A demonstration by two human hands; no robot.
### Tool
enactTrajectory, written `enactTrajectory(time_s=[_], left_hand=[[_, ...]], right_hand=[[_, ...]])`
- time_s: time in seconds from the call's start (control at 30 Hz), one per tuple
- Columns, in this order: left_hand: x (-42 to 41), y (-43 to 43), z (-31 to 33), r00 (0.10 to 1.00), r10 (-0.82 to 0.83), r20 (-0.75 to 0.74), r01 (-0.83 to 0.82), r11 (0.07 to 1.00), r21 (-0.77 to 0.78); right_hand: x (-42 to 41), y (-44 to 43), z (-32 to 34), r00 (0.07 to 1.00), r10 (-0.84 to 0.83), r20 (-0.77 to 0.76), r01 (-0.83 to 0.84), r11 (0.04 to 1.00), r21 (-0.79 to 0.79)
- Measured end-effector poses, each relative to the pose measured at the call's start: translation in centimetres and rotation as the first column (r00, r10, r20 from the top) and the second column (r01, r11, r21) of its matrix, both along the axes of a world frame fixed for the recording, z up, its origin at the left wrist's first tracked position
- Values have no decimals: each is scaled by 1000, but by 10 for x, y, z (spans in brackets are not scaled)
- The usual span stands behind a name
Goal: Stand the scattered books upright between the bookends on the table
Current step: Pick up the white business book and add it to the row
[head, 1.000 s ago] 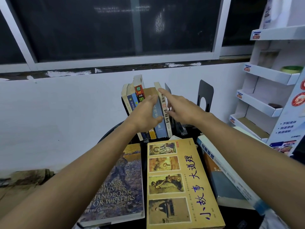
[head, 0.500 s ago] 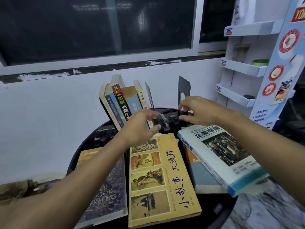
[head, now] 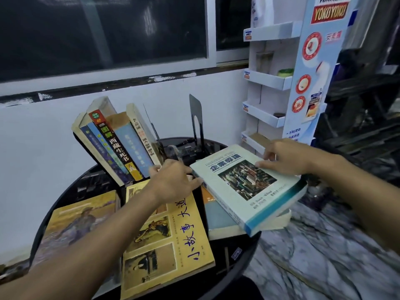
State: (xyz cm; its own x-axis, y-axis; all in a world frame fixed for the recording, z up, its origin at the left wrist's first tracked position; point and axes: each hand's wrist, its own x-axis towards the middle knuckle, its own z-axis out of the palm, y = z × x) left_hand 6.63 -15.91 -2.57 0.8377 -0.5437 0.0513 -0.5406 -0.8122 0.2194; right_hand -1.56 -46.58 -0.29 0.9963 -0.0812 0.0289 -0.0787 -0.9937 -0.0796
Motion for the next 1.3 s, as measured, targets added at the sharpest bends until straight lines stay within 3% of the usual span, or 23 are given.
enactTrajectory(time_s=[0.2,0.4,0.63,0.83,1.0,1.13,1.3], left_hand=[[4,-10,-18,1000,16,9,-16,997,75],[3,-19,-18,993,95,-71,-104,985,-137],[28,-29,-25,997,47,-69,-52,996,-68],[68,-29,-25,981,-56,-184,28,988,-153],[73,-28,-14,968,-123,-217,95,987,-133],[78,-25,-10,940,-100,-326,63,990,-122],[89,-23,-11,907,-107,-408,69,992,-106]], right_hand=[[-7,-4,-8,1000,13,-12,-13,999,41],[-5,-3,-13,1000,17,-4,-16,996,84],[-11,1,-14,999,30,29,-35,985,170],[-10,-3,-20,998,59,24,-64,965,254],[0,-15,-25,997,30,68,-53,927,371],[20,-23,-33,995,-29,100,-20,892,451],[42,-27,-41,1000,10,-28,9,786,619]])
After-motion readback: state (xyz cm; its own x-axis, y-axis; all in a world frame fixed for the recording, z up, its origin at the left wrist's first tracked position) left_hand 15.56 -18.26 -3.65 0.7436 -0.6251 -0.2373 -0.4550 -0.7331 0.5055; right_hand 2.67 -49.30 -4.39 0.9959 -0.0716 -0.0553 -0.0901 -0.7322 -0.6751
